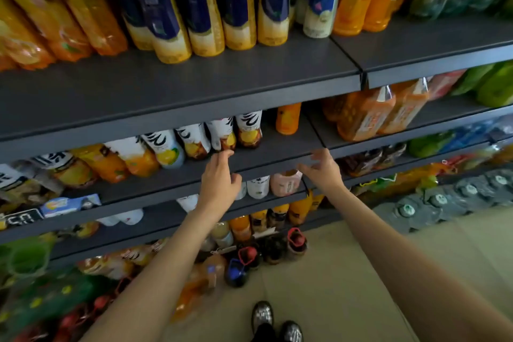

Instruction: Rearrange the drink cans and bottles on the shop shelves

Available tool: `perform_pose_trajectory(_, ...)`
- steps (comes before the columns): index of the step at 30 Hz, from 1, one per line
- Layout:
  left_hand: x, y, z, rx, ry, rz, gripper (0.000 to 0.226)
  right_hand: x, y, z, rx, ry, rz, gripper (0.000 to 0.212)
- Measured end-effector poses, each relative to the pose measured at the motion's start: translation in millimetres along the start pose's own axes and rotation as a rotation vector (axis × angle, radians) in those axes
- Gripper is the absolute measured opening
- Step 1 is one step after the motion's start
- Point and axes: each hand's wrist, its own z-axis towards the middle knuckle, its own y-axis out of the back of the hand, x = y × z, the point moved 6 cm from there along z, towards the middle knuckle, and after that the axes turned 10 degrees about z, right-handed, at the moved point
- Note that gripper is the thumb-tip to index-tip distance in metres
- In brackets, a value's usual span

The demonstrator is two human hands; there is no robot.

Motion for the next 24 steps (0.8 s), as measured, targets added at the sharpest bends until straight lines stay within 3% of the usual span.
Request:
perform_pose_trajectory(8, -4, -21, 30, 0.019, -0.002, 0.049, 0.054, 28, -45, 109, -0.079, -0.02, 0.297, 0.092)
perform_pose_trajectory(10, 0, -22, 29, 0.001, -0.004, 0.058, 0.053, 28, -56, 130, -0.152, -0.044, 0.357, 0.087)
perform_pose_trajectory(13, 3, -26, 19, -0.016, 0.006, 0.053, 0.051, 30, -46, 137, -0.222, 0.014, 0.281, 0.062)
perform_pose_trajectory(19, -31, -28, -2, -0.063, 0.055, 0.004, 0.046, 24, -6, 70, -0.025, 0.146, 0.091, 0.06)
perform_pose_trajectory(24, -99, -3, -14, -0.231, 0.03, -0.024, 0.044, -12, 55, 18, 0.182, 0.125, 0.024, 0.058)
